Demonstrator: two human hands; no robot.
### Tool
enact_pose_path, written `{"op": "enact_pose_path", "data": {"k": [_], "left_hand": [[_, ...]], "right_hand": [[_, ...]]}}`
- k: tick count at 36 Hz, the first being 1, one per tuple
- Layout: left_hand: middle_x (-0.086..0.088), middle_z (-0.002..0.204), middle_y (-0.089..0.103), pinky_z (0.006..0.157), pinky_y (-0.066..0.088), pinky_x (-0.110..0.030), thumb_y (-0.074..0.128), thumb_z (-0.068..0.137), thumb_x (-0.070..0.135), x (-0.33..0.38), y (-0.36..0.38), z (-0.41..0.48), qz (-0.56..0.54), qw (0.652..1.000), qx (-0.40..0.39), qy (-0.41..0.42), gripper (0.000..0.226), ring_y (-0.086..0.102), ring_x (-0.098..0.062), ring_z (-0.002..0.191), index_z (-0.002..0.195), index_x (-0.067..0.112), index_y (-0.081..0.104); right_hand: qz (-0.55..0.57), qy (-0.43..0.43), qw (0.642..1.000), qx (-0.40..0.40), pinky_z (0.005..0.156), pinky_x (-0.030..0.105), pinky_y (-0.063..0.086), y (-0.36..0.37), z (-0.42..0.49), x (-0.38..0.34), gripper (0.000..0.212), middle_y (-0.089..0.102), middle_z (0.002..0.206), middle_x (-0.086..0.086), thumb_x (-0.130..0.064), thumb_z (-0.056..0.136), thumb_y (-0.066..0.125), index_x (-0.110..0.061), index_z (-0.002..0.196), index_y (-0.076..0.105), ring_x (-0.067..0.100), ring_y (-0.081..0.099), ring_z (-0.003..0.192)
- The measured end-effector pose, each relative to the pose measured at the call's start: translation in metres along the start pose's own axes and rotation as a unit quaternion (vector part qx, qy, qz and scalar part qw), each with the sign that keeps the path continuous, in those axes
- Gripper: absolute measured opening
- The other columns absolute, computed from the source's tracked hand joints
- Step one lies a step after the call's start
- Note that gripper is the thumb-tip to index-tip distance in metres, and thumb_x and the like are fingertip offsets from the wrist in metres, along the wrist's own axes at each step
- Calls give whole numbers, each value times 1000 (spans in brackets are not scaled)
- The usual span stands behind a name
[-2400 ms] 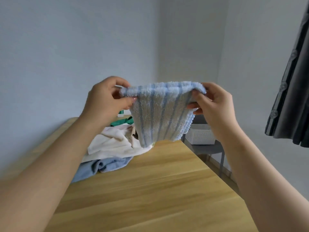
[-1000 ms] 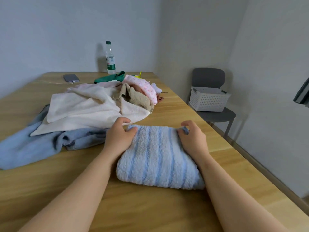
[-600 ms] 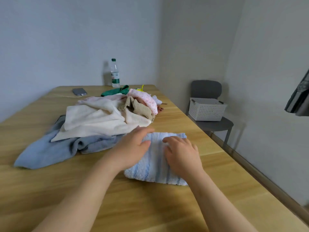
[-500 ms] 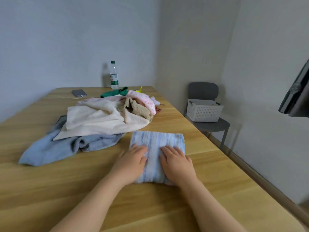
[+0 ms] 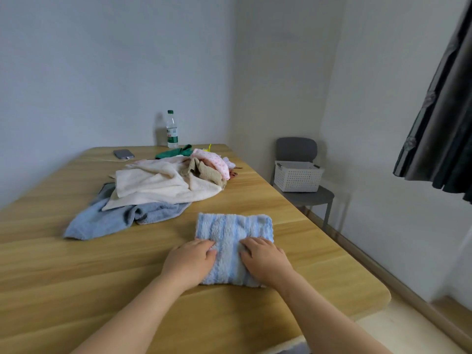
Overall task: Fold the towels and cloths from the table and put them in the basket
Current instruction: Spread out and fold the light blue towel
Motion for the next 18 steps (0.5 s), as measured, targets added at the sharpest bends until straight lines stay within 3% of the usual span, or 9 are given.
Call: {"op": "enact_pose_path", "data": {"k": [4, 7, 11, 15, 18], "left_hand": [[8, 130, 53, 97, 36, -31, 29, 99, 41, 6, -13, -8, 33, 999, -15, -5, 38, 49, -15, 116, 125, 27, 53], [8, 120, 57, 98, 34, -37, 35, 95, 47, 7, -31, -2, 68, 998, 17, -3, 32, 44, -16, 115, 106, 30, 60], [10, 144, 33, 108, 23, -36, 41, 94, 43, 19, -44, 15, 48, 993, 92, 48, 42, 24, -14, 136, 135, 34, 39], [12, 157, 7, 117, 5, -42, 30, 97, 49, 16, -10, 39, 28, 998, -19, 58, 53, -2, -13, 145, 147, 36, 16], [12, 157, 9, 116, 9, -43, 24, 97, 52, -3, 9, 58, -6, 998, -55, 9, 53, 6, -15, 144, 147, 37, 15]], "right_hand": [[-14, 11, 999, -36, 105, 38, 26, -3, -8, -1, 40, 39, 144, -4, -33, 99, 29, -25, 136, 41, 18, 32, 133], [-9, 24, 1000, -5, 102, 37, 31, -22, -5, -3, 40, 44, 139, 1, -31, 95, 39, -25, 133, 45, 22, 39, 126], [-8, -1, 994, 109, 109, 38, 20, -48, 6, -10, 43, 30, 149, -5, -33, 96, 40, -29, 139, 38, 20, 22, 138], [-33, 9, 999, 27, 111, 44, 15, -19, 35, 2, 51, 21, 153, -9, -46, 96, 34, -32, 144, 25, 22, 11, 143], [1, 35, 999, -16, 111, 44, 14, 2, 53, 18, 53, 19, 154, -12, -55, 94, 28, -38, 145, 22, 19, 10, 143]]}}
Point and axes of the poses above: each hand's wrist, its own z-axis towards the middle knuckle, its own y-axis out of the palm, x = y × z, the point moved 9 cm from there along z, towards the middle knuckle
